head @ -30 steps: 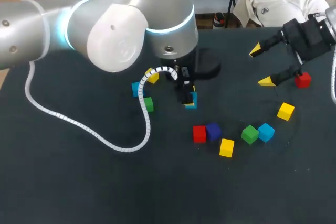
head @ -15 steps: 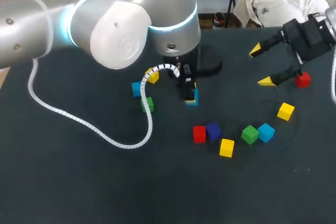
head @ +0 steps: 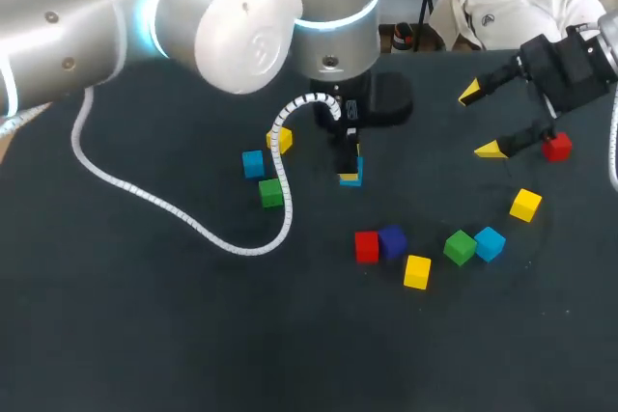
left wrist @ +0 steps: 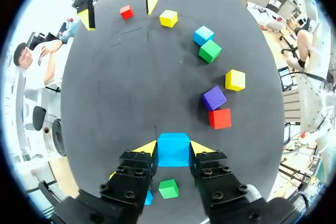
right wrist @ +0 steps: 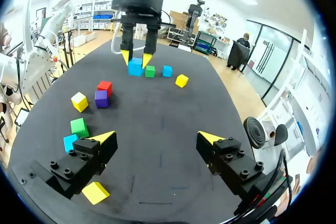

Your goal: Place the blue cubes, place green cubes on the blue cubes, place the yellow cubes on the green cubes, then place the red cubes on the yellow cubes, and place purple cube on the red cubes.

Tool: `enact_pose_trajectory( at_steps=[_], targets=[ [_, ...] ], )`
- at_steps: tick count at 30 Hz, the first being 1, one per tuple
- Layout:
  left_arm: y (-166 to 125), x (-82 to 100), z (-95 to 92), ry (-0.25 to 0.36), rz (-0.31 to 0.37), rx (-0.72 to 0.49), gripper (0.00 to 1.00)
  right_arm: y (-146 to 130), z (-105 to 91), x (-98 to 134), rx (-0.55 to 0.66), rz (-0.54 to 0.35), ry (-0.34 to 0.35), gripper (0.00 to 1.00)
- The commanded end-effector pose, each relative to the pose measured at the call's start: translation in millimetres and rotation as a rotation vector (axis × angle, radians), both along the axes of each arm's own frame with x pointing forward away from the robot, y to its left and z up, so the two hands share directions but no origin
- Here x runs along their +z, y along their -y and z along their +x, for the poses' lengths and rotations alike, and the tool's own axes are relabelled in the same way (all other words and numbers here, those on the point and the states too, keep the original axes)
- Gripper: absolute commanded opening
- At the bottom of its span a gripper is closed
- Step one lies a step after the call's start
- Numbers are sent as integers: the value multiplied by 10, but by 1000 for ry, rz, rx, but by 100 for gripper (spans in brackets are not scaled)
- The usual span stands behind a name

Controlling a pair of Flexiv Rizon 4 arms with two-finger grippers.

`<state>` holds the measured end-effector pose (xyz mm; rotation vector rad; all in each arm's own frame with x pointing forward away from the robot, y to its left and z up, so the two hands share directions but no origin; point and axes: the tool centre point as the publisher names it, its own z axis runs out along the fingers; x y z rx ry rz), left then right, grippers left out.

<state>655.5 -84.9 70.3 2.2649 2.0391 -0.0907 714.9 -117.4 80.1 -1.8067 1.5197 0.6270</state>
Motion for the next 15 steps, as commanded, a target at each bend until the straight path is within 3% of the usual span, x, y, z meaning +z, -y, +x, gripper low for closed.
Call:
enact_pose_trajectory(
  at_steps=[1, 7, 15],
  targets=[
    [24, -67, 30, -37, 21, 5, 0, -1, 2, -4, 0, 2, 1, 100],
    [44, -245, -25, -48, 88, 40, 0, -1, 2, -4, 0, 2, 1, 100],
    [17, -379, 87, -48, 55, 143, 0, -1, 2, -4, 0, 2, 1, 100]
  ],
)
